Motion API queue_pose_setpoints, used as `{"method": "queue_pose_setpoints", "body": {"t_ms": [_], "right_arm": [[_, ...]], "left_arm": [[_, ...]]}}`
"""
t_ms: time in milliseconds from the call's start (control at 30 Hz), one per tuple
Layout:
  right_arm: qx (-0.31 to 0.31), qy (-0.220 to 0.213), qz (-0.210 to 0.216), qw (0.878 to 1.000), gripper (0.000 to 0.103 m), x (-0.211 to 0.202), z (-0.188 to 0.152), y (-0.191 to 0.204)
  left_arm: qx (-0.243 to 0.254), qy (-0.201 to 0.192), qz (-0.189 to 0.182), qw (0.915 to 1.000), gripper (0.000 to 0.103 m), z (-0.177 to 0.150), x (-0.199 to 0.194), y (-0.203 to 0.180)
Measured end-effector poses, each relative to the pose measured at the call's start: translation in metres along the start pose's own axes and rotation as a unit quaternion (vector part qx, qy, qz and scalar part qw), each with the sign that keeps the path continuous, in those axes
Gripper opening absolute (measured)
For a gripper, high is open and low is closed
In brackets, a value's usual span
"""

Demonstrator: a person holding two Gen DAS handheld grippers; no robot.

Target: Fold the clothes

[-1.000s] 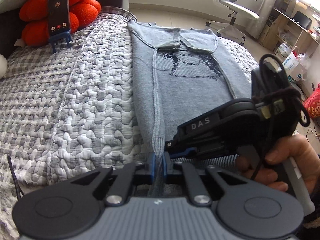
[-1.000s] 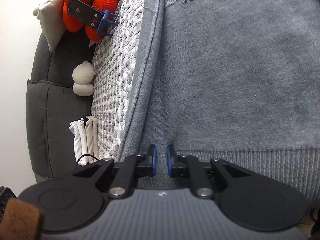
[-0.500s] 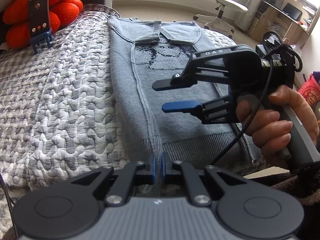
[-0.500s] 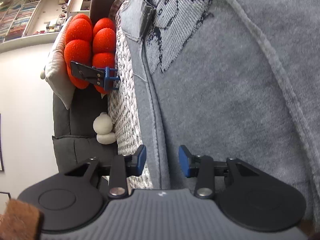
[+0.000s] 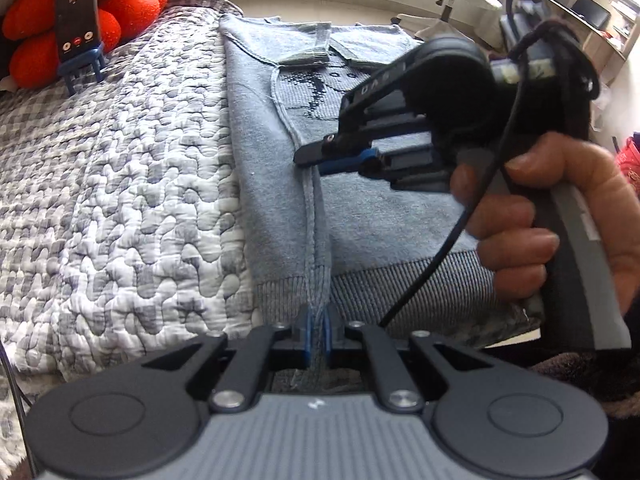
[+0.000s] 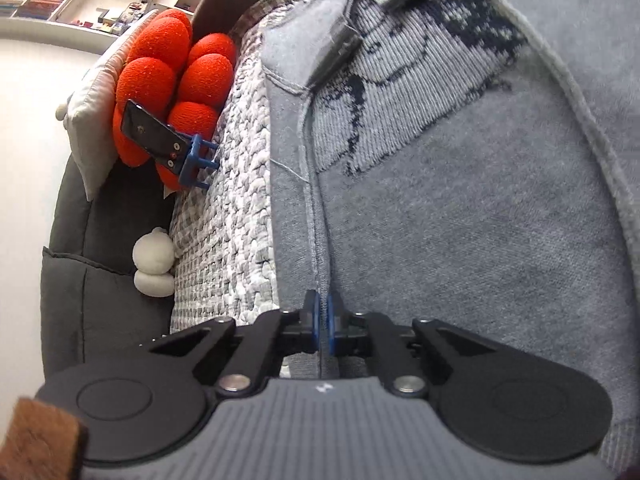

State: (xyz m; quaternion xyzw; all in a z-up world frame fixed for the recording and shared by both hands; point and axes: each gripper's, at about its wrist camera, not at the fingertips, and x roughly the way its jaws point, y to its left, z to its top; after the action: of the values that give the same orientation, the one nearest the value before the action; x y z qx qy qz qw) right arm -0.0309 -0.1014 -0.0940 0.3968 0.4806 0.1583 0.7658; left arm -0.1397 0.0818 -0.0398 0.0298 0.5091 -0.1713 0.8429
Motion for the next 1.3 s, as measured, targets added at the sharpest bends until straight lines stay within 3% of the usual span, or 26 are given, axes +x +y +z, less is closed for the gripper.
{"method": "queue_pose_setpoints", "body": {"t_ms": [100,167,233,300,600,733,833,867,900,933,1167,1300], "right_arm": [[-0.056,-0.017,-0.047,0.997,0.005,-0.005,-0.003,0.008],[-0.060,-0.008,-0.070,0.996,0.007,0.001,-0.003,0.003],[-0.037,0.001,-0.061,0.997,0.008,0.004,-0.001,-0.007],[-0.022,0.001,-0.047,0.999,0.016,0.001,0.002,-0.012],[-0.004,-0.017,-0.005,1.000,0.017,-0.001,0.019,-0.017],[0.015,-0.022,0.016,1.000,0.017,0.009,0.030,-0.021],[0.035,-0.038,0.027,0.998,0.017,0.013,0.039,-0.024],[0.038,-0.044,0.031,0.998,0.021,0.015,0.042,-0.023],[0.040,-0.051,0.035,0.997,0.037,0.016,0.045,-0.022],[0.038,-0.059,0.038,0.997,0.047,0.016,0.047,-0.020],[-0.007,-0.113,0.022,0.993,0.050,0.027,0.055,-0.001],[-0.037,-0.133,0.020,0.990,0.040,0.041,0.057,0.008]], "left_arm": [[0.019,0.016,-0.031,0.9992,0.006,0.000,0.003,-0.001],[0.038,0.013,-0.034,0.9986,0.007,-0.001,0.003,-0.004],[0.052,0.004,-0.034,0.9981,0.008,-0.001,0.001,-0.006],[0.052,-0.006,-0.036,0.9980,0.010,0.003,0.000,-0.004],[0.035,-0.055,-0.038,0.9971,0.010,0.047,0.011,0.016],[0.026,-0.081,-0.018,0.9963,0.010,0.072,0.027,0.023],[0.050,-0.098,0.023,0.9937,0.010,0.097,0.036,0.026],[0.056,-0.104,0.036,0.9923,0.010,0.105,0.039,0.028],[0.056,-0.108,0.045,0.9915,0.010,0.115,0.043,0.033],[0.049,-0.112,0.047,0.9914,0.010,0.123,0.046,0.039],[-0.037,-0.117,-0.041,0.9916,0.008,0.140,0.071,0.083],[-0.063,-0.107,-0.073,0.9895,0.008,0.146,0.083,0.089]]}}
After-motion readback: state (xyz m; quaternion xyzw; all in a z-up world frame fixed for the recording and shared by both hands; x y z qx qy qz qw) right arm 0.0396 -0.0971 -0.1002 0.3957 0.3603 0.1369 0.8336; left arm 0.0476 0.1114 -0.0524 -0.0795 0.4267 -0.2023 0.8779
